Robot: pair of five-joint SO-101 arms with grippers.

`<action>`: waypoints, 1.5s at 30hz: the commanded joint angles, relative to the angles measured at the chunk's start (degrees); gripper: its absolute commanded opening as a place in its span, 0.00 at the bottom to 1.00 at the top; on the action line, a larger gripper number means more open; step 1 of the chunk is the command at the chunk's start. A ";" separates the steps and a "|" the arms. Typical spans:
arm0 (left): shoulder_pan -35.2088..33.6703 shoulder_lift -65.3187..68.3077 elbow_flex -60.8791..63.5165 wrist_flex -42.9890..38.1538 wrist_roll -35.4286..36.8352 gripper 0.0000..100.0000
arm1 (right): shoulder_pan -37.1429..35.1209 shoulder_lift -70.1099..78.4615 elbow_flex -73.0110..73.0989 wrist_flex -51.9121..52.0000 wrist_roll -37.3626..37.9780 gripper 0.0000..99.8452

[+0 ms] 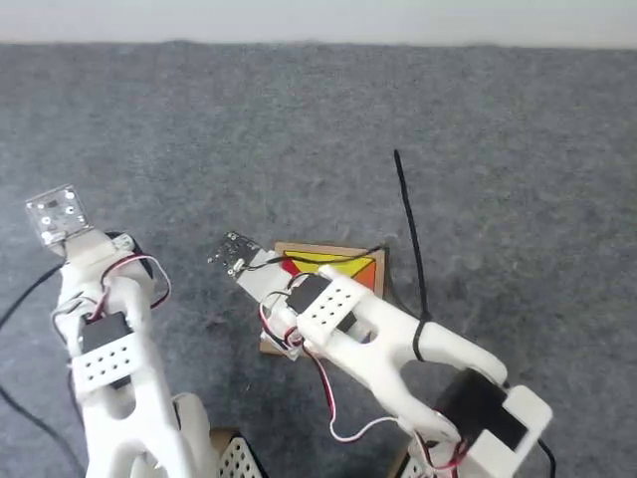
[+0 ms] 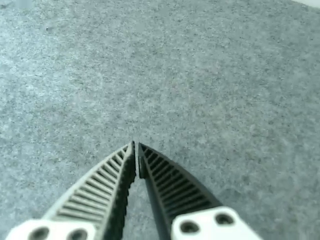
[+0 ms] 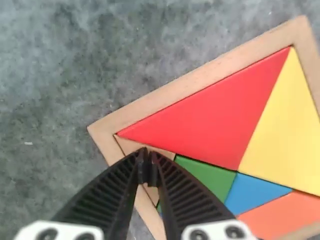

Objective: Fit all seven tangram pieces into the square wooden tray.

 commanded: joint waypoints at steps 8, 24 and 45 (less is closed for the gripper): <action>2.37 -1.14 -0.22 -1.05 -2.11 0.01 | 1.89 -16.40 -4.22 13.58 1.05 0.02; 9.93 -1.32 1.71 -1.05 -9.93 0.01 | 35.91 -66.51 13.36 28.18 7.74 0.03; 20.31 -41.85 17.89 19.60 -16.97 0.01 | 44.00 -99.30 60.48 18.07 7.74 0.02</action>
